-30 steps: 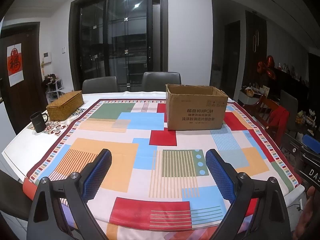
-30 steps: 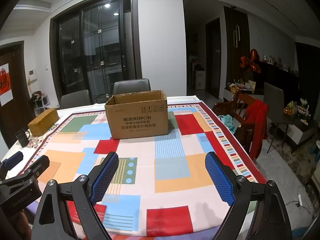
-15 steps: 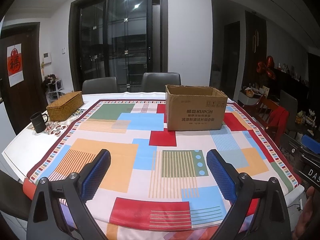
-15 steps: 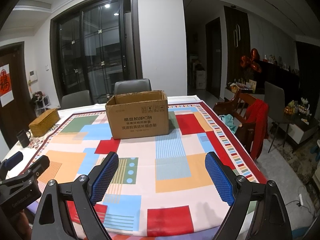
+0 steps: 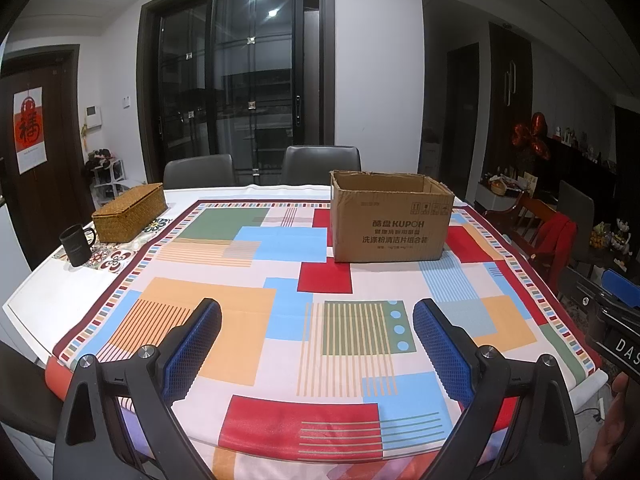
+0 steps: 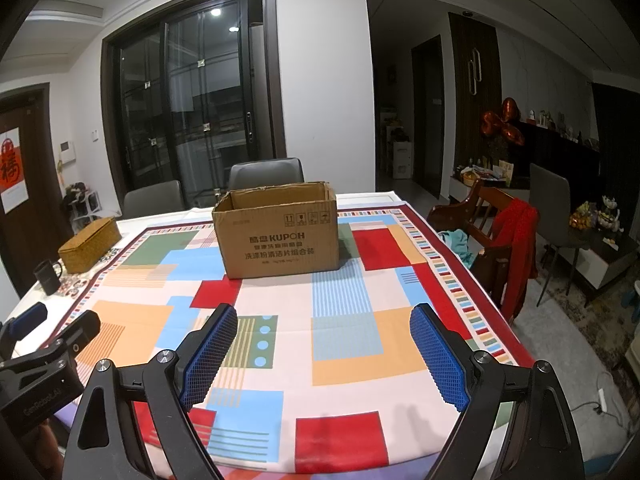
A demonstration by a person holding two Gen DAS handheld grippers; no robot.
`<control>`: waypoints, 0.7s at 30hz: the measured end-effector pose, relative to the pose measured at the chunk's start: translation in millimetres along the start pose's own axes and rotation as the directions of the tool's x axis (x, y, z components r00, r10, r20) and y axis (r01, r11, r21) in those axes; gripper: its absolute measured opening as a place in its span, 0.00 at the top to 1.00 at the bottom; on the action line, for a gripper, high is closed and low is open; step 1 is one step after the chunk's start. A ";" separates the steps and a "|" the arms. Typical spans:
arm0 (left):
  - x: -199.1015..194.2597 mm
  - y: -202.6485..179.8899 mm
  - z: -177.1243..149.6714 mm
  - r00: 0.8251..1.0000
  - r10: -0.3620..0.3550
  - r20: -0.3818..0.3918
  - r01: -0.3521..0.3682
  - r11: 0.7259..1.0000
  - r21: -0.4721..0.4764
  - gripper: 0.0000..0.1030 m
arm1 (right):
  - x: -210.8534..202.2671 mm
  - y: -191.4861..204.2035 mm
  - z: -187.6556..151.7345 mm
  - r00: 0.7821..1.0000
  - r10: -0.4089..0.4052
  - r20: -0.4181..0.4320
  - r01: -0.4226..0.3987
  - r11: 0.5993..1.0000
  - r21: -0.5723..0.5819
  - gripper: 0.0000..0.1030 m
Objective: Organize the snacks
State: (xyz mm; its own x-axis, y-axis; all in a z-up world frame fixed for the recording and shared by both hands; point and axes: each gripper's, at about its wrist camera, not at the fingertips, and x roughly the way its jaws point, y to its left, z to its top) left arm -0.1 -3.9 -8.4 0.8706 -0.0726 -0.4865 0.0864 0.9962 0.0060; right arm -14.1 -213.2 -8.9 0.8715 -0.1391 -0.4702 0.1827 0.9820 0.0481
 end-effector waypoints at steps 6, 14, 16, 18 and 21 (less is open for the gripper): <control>0.2 0.0 0.5 1.000 0.000 0.000 0.000 1.000 0.000 0.05 | 0.3 0.3 0.1 1.000 0.000 0.000 0.000 1.000 0.001 0.13; 0.3 -0.9 1.1 1.000 -0.003 -0.001 0.003 1.000 0.000 0.05 | 0.5 0.0 -0.2 1.000 0.002 0.000 -0.002 1.000 0.002 0.13; 0.2 -0.8 1.0 1.000 -0.002 0.000 0.002 1.000 0.001 0.05 | 1.3 0.1 0.5 1.000 0.006 -0.005 -0.006 1.000 0.004 0.13; 0.7 -1.1 1.2 1.000 -0.002 0.000 0.002 1.000 0.001 0.05 | 2.0 0.4 1.5 1.000 0.007 -0.009 -0.007 1.000 0.007 0.13; 0.6 -0.7 1.2 1.000 -0.003 -0.003 0.003 1.000 -0.001 0.05 | 1.9 -0.2 2.3 1.000 0.007 -0.008 -0.007 1.000 0.006 0.13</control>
State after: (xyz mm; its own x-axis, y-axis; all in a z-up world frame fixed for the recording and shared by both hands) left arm 1.0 -4.8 -7.7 0.8688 -0.0751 -0.4895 0.0881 0.9961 0.0037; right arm -11.4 -214.0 -7.8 0.8693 -0.1308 -0.4767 0.1789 0.9822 0.0566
